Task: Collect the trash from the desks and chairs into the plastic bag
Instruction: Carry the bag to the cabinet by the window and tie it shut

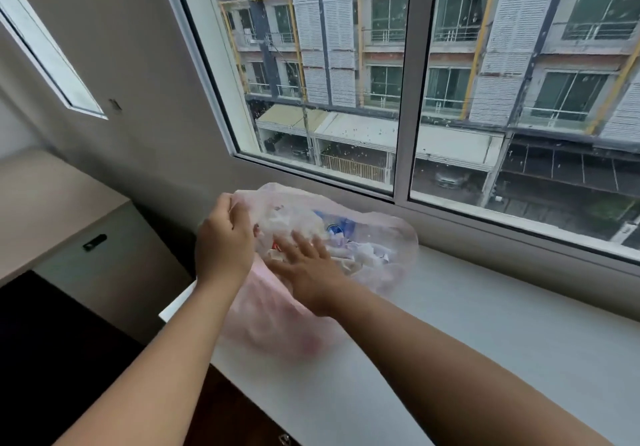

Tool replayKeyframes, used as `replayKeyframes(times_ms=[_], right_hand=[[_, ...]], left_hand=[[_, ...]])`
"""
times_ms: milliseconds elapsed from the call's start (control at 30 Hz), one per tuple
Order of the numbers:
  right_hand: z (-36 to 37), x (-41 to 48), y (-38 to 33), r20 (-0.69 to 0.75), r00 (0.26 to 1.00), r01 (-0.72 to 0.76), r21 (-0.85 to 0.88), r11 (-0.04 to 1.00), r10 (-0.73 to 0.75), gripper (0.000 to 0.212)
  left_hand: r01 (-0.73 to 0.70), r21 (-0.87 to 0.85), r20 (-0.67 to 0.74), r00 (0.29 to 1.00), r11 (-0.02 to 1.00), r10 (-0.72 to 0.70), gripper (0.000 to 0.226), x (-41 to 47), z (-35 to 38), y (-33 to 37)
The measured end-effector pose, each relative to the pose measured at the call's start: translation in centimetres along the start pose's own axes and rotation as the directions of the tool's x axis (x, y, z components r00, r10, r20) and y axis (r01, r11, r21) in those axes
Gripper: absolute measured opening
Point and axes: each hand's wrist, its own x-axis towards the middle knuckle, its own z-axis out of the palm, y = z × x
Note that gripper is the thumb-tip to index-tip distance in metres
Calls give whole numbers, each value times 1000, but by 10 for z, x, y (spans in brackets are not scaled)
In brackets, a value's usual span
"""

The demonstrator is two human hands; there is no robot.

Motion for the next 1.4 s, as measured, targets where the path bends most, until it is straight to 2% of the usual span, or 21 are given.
replayKeyframes(times_ms=[100, 167, 200, 267, 333, 400, 433, 467, 500, 533, 633, 700, 767, 867, 933, 1033, 1133, 1200, 1267, 1333, 1400], right_hand=[[-7, -11, 8, -196, 979, 102, 262, 960, -51, 52], [-13, -25, 28, -456, 890, 139, 268, 953, -2, 41], [-12, -32, 43, -591, 806, 109, 218, 970, 43, 36], [-12, -45, 76, -698, 669, -153, 205, 967, 254, 38], [-4, -56, 112, -487, 577, -524, 395, 755, 656, 56], [12, -68, 135, -70, 452, -723, 556, 411, 889, 56], [17, -73, 141, 52, 450, -722, 608, 329, 891, 41], [22, -79, 144, 71, 480, -678, 662, 318, 874, 20], [26, -84, 142, 48, 531, -635, 684, 360, 846, 11], [29, -87, 138, 19, 598, -595, 680, 428, 801, 20], [30, -96, 113, 92, 850, -468, 587, 661, 519, 18], [28, -100, 105, 193, 916, -400, 489, 775, 351, 21], [21, -104, 112, 199, 917, -399, 417, 817, 347, 28], [6, -106, 143, -90, 866, -435, 350, 830, 492, 14], [5, -99, 167, -176, 821, -482, 297, 824, 543, 36], [16, -73, 182, -20, 866, -496, 76, 865, 499, 74], [41, -60, 180, 75, 874, -483, 9, 876, 481, 70], [58, -66, 179, -69, 883, -462, 54, 885, 465, 39], [67, -76, 178, -254, 798, -514, 185, 838, 546, 6], [63, -87, 177, -267, 650, -561, 464, 686, 711, 15], [48, -101, 169, -228, 568, -521, 643, 561, 790, 19]], left_hand=[[70, -30, -37, 997, 997, -72, 30, 4, -10, -14], [137, -89, -59, 988, 987, -142, 27, 6, -11, -19], [157, -107, -60, 985, 982, -164, 26, 5, -11, -20], [172, -109, -43, 983, 979, -178, 24, 2, -8, -21], [181, -99, -31, 982, 978, -185, 25, -2, -7, -23], [185, -102, -34, 981, 977, -189, 24, -3, -7, -26], [188, -101, -37, 981, 977, -192, 25, -2, -7, -27], [191, -99, -39, 980, 977, -196, 26, -2, -8, -29], [193, -94, -45, 979, 977, -198, 26, 0, -10, -29], [198, -84, -55, 978, 977, -203, 26, 1, -11, -29], [233, -62, -89, 967, 970, -238, 24, 6, -11, -28], [254, -49, -98, 961, 966, -258, 22, 8, -9, -27], [255, -31, -101, 961, 967, -256, 23, 8, -9, -29], [239, 4, -87, 967, 971, -237, 28, 2, -12, -34], [232, 21, -71, 971, 972, -230, 32, -5, -10, -36], [222, 22, -51, 974, 975, -220, 35, -15, -4, -35], [212, 11, -30, 977, 977, -212, 34, -21, 0, -32], [192, -5, -8, 981, 981, -192, 33, -24, 1, -30], [173, -25, 26, 985, 985, -172, 35, -26, 1, -28], [155, -30, 64, 986, 988, -153, 38, -28, 0, -24], [149, -54, 91, 985, 987, -144, 37, -27, 0, -22]])
